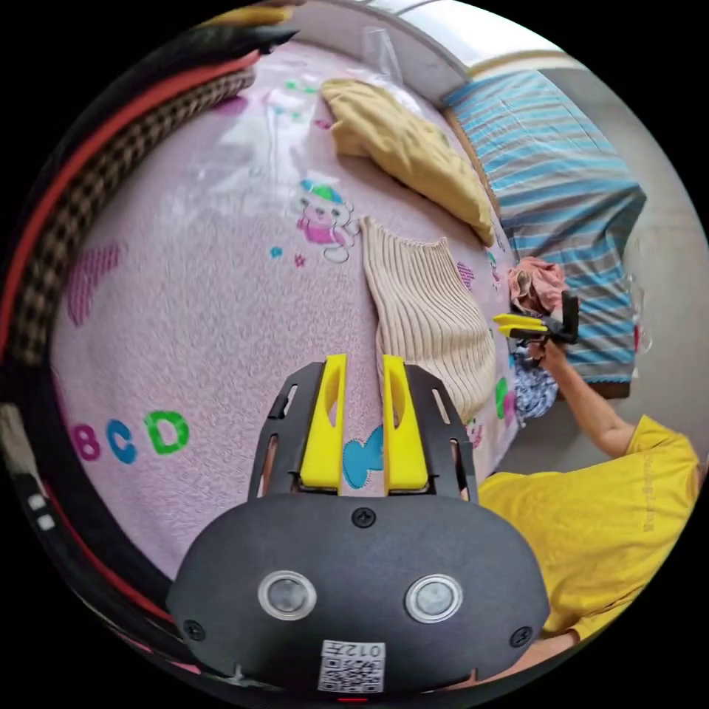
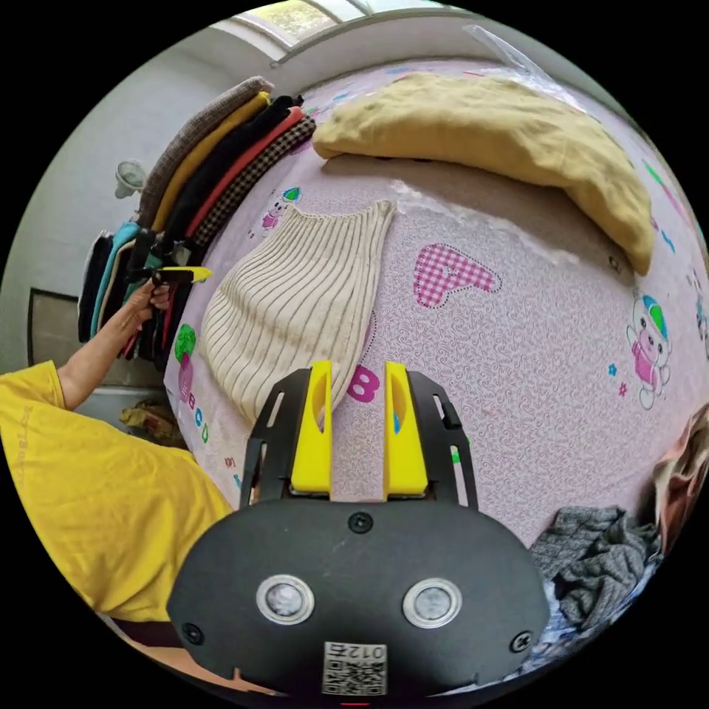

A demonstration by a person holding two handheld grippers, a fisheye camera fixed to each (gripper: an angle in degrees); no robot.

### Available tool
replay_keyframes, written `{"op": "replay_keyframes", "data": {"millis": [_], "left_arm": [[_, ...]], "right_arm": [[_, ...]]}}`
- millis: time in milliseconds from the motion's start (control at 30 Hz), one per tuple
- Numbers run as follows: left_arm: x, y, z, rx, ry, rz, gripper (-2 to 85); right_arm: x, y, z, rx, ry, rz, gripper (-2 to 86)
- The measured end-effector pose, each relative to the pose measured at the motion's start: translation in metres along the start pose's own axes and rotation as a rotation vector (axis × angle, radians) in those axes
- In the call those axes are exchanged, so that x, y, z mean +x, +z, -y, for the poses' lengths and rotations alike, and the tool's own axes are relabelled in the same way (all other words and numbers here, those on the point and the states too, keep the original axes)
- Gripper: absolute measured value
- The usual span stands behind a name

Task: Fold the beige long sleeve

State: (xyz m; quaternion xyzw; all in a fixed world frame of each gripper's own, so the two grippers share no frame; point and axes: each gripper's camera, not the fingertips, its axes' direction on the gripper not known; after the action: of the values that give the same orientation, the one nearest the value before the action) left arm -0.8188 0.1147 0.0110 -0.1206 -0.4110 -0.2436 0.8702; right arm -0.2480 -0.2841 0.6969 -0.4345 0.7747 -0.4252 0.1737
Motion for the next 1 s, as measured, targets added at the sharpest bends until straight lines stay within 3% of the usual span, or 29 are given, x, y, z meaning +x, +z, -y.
{"op": "replay_keyframes", "data": {"millis": [100, 167, 433, 500, 600, 733, 833, 1000], "left_arm": [[0.056, 0.007, 0.022, -0.019, 0.251, 0.088, 11.6], [0.104, 0.039, 0.043, -0.123, 0.474, 0.111, 14.0], [0.157, 0.147, 0.059, -0.475, 0.857, 0.246, 18.8], [0.156, 0.162, 0.052, -0.551, 0.905, 0.274, 19.1], [0.159, 0.17, 0.039, -0.529, 0.968, 0.3, 19.0], [0.156, 0.173, 0.013, -0.374, 0.999, 0.324, 17.7], [0.159, 0.178, 0.007, -0.358, 0.987, 0.357, 14.5], [0.181, 0.19, -0.004, -0.473, 1.054, 0.392, 9.0]], "right_arm": [[-0.031, 0.003, 0.023, -0.022, -0.188, -0.033, 14.8], [-0.06, 0.017, 0.049, -0.082, -0.35, -0.031, 17.3], [-0.099, 0.091, 0.089, -0.384, -0.656, -0.093, 23.7], [-0.095, 0.101, 0.089, -0.43, -0.672, -0.071, 23.6], [-0.088, 0.098, 0.082, -0.387, -0.683, -0.037, 23.3], [-0.093, 0.101, 0.061, -0.288, -0.715, -0.094, 22.2], [-0.093, 0.101, 0.051, -0.247, -0.68, -0.109, 16.0], [-0.085, 0.096, 0.049, -0.28, -0.499, 0.021, 5.9]]}}
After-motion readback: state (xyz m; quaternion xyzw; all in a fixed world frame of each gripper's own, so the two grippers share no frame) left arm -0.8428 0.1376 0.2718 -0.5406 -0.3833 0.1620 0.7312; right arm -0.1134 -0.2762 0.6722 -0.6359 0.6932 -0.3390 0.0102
